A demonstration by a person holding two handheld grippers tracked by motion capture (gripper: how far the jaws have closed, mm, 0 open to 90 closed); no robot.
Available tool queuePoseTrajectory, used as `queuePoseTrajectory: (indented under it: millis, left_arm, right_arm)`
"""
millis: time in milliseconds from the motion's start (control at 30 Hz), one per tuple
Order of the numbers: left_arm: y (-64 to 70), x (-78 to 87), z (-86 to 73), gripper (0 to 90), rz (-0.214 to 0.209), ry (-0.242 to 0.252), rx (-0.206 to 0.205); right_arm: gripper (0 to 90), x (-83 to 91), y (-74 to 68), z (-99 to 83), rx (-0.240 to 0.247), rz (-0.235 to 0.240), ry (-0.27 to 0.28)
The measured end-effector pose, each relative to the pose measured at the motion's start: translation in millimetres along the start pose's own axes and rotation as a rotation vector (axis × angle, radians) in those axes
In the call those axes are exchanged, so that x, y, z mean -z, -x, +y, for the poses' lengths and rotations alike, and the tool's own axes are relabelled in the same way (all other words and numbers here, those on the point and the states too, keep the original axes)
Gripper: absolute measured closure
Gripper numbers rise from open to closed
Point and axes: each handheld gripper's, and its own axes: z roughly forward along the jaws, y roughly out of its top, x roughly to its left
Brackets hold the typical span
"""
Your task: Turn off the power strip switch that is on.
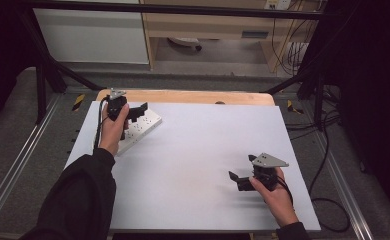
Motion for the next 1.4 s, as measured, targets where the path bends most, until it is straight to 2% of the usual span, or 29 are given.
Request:
queuePoseTrajectory:
  millis: [100, 267, 367, 467, 667, 867, 967, 1033, 1200, 1400]
  left_arm:
    - [1.8, 4.1, 2.2, 8.0, -0.004, 0.004, 0.018]
    - [6.2, 13.2, 6.7, 7.2, -0.013, 0.011, -0.006]
    - [9.7, 20.2, 9.5, 7.1, 0.002, 0.005, -0.039]
    - [11.4, 28.4, 9.0, 7.0, -0.005, 0.018, -0.042]
    - [15.5, 40.5, 8.4, 7.1, -0.02, 0.028, -0.036]
    - [21.4, 51.8, 14.7, 6.6, -0.046, 0.059, -0.031]
    - [22.6, 57.4, 18.2, 6.3, -0.043, 0.068, -0.034]
    - [23.0, 63.8, 22.6, 6.3, -0.059, 0.101, -0.019]
    - [22.1, 75.6, 24.8, 5.9, -0.071, 0.12, -0.029]
    - [14.1, 91.7, 26.7, 5.8, -0.082, 0.135, -0.007]
  right_arm:
    - [1.9, -0.1, -0.1, -1.1, -0.003, -0.002, -0.004]
    - [2.0, -1.7, -0.4, -1.7, 0.002, -0.004, -0.016]
    - [2.0, -1.5, -1.1, -1.4, 0.004, -0.007, -0.016]
    - [2.0, -0.5, -2.8, -0.6, 0.006, -0.003, -0.012]
    - [2.0, 1.1, -3.9, -0.7, 0.019, -0.001, -0.009]
    - [2.0, -0.2, -2.5, -1.3, 0.01, 0.002, -0.01]
    - [2.0, 0.6, -2.7, -0.1, 0.006, 0.004, 0.001]
    - [2.0, 1.3, -3.5, 0.0, 0.011, -0.002, 0.002]
    - [1.9, 3.2, -4.3, 0.4, 0.007, -0.013, 0.006]
    - [2.1, 0.7, -5.2, 0.6, 0.015, -0.012, -0.005]
